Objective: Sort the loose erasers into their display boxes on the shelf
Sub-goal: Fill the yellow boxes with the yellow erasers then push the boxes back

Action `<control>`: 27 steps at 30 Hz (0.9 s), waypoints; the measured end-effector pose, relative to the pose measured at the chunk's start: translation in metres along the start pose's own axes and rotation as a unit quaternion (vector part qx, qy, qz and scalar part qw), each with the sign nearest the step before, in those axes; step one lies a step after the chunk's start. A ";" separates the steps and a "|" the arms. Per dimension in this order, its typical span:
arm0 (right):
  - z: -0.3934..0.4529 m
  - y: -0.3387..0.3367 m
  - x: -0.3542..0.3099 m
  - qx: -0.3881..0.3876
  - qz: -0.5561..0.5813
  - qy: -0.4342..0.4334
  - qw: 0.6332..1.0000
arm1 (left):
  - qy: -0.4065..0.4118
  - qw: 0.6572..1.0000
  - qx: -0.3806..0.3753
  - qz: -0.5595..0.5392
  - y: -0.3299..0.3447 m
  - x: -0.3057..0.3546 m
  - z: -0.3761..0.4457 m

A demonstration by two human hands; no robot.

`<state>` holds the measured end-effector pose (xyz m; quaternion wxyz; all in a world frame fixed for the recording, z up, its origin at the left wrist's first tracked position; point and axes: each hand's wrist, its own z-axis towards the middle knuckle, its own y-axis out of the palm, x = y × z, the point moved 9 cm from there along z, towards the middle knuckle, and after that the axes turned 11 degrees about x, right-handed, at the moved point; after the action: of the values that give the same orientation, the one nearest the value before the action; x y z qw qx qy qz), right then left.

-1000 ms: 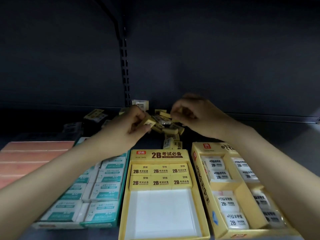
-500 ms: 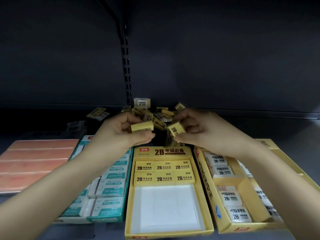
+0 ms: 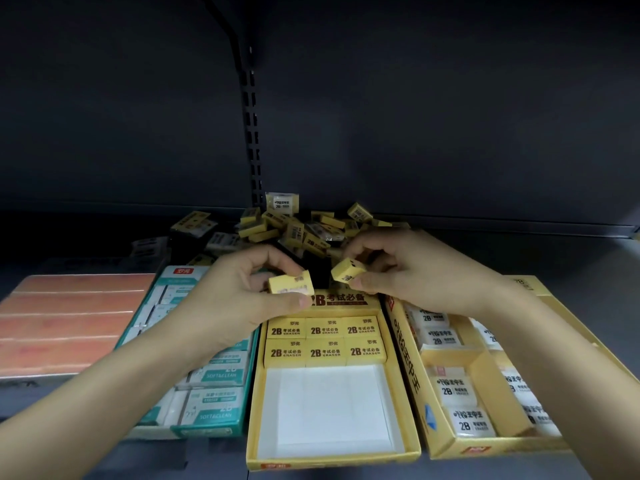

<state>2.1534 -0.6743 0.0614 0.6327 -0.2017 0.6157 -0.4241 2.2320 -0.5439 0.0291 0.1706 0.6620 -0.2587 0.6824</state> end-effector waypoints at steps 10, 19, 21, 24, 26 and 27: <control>-0.003 0.007 -0.004 -0.030 -0.021 -0.002 0.999 | 0.052 0.998 -0.035 0.028 0.007 0.000 -0.005; -0.017 0.011 -0.011 -0.048 -0.060 0.011 0.997 | 0.099 0.968 -0.059 0.223 -0.003 0.001 -0.020; -0.017 0.013 -0.010 -0.052 -0.068 0.017 0.996 | 0.141 0.947 -0.033 0.285 -0.003 0.008 -0.029; -0.018 0.019 -0.009 -0.065 -0.073 0.025 0.995 | 0.156 0.939 -0.008 0.305 -0.001 0.011 -0.040; -0.021 0.023 -0.011 -0.080 -0.079 0.027 0.993 | 0.159 0.936 0.008 0.313 0.002 0.008 -0.045; -0.022 0.026 -0.013 -0.089 -0.085 0.026 0.992 | 0.165 0.931 0.024 0.324 0.002 0.006 -0.048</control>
<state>2.1413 -0.6437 0.0453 0.5574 -0.2976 0.6481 -0.4251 2.1914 -0.5189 0.0353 -0.0354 0.4240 -0.4104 0.8066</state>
